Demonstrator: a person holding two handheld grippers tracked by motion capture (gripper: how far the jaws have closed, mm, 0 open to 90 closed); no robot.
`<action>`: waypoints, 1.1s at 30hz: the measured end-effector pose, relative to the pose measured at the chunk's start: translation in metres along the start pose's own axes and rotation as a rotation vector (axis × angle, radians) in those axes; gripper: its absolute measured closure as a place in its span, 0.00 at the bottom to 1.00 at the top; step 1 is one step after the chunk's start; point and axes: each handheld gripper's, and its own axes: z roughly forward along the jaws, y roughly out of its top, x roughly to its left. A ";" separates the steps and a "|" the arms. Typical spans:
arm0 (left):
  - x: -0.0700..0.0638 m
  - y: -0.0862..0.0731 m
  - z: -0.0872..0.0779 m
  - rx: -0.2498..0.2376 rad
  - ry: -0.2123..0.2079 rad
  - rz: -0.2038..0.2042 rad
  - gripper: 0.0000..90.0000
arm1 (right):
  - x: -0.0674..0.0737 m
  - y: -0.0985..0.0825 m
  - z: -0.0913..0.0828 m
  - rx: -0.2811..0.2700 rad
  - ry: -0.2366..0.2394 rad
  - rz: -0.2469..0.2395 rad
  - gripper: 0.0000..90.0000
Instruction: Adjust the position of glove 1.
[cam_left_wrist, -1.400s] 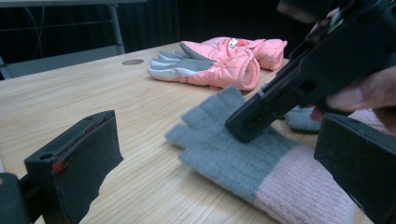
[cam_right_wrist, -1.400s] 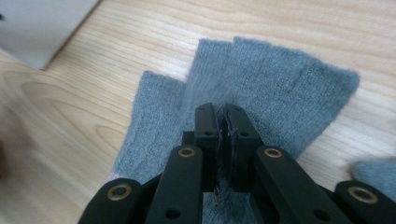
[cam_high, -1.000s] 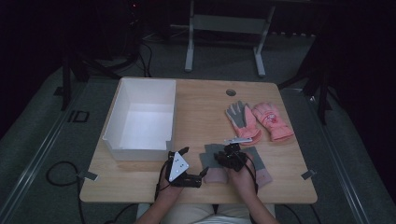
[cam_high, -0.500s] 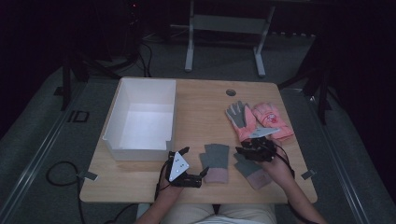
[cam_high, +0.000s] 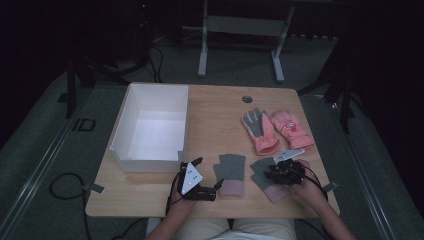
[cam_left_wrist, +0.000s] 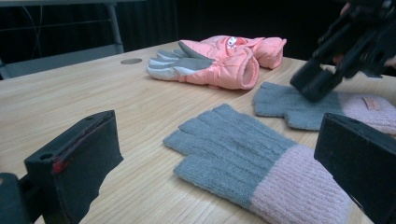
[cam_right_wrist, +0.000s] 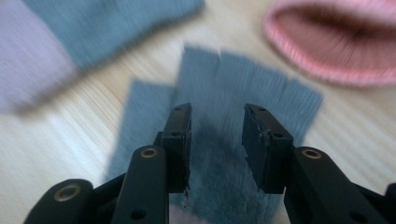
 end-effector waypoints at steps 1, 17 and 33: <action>0.000 0.000 0.000 -0.002 -0.001 0.001 0.00 | 0.001 -0.002 0.004 0.009 -0.006 -0.008 0.71; 0.000 0.000 0.000 -0.001 -0.007 0.003 0.00 | 0.008 0.001 -0.027 -0.057 -0.063 0.215 0.95; -0.001 0.000 0.000 -0.004 -0.001 0.006 0.00 | 0.023 -0.014 -0.065 -0.163 -0.209 0.438 0.95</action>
